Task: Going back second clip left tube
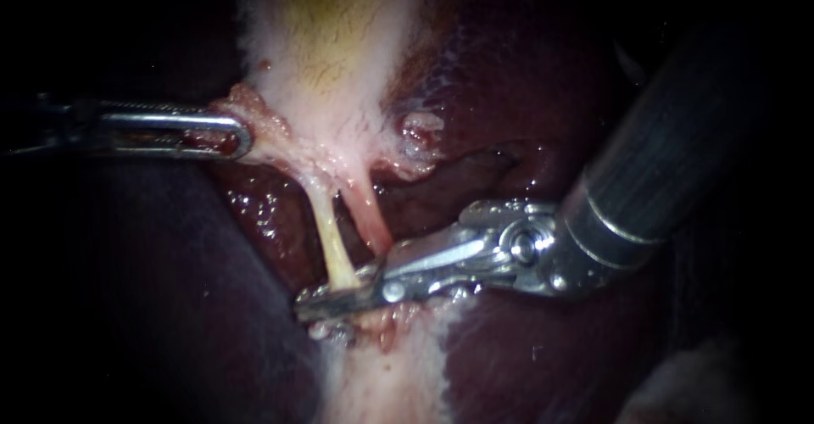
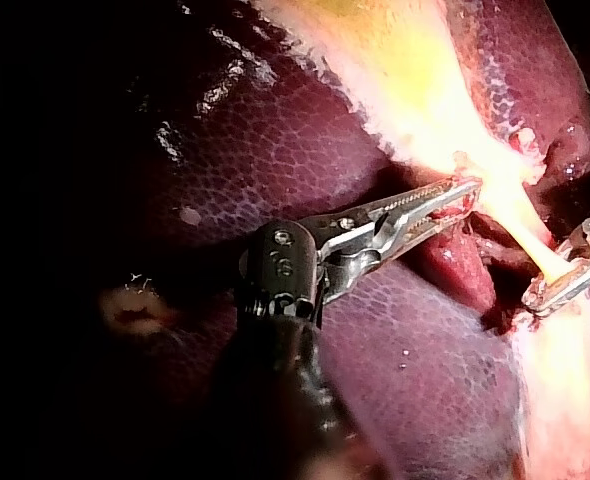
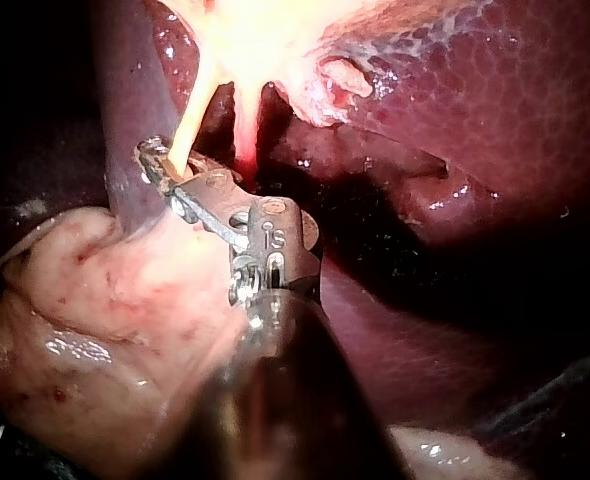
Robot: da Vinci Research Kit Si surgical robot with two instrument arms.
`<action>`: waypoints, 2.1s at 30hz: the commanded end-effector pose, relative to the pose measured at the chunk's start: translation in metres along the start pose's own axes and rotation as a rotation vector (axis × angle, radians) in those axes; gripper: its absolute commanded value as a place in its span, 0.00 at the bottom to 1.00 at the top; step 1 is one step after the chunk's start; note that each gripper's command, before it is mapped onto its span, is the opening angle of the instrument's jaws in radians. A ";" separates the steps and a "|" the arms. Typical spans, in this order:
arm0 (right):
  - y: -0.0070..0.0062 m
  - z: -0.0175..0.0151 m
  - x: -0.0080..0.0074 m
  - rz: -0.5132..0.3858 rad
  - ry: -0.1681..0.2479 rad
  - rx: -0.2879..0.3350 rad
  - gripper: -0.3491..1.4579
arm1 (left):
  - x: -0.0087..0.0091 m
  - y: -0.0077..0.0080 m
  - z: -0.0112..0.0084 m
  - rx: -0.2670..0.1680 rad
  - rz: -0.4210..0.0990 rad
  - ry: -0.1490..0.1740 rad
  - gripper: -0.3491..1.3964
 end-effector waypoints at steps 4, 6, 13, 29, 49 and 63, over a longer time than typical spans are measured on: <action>0.0002 0.0000 0.0000 -0.005 -0.002 -0.002 0.00 | 0.0000 0.0000 -0.0001 -0.001 0.000 0.000 0.00; 0.0002 0.0000 0.0000 -0.035 0.004 0.004 0.00 | 0.0001 0.0000 -0.0001 -0.001 0.000 -0.001 0.00; 0.0005 0.0009 0.0004 -0.077 0.028 0.000 0.44 | 0.0000 -0.0002 -0.0002 -0.002 0.000 -0.001 0.00; 0.0031 0.0006 0.0003 -0.298 0.089 -0.103 0.47 | 0.0000 -0.0002 -0.0002 -0.002 0.000 -0.001 0.00; 0.0013 -0.0109 -0.0025 -0.653 0.090 -0.194 0.47 | -0.0001 -0.0005 -0.0005 -0.004 0.001 -0.002 0.00; -0.0005 -0.0182 -0.0036 -0.726 0.055 -0.235 0.47 | -0.0001 -0.0008 -0.0005 -0.004 0.002 -0.002 0.00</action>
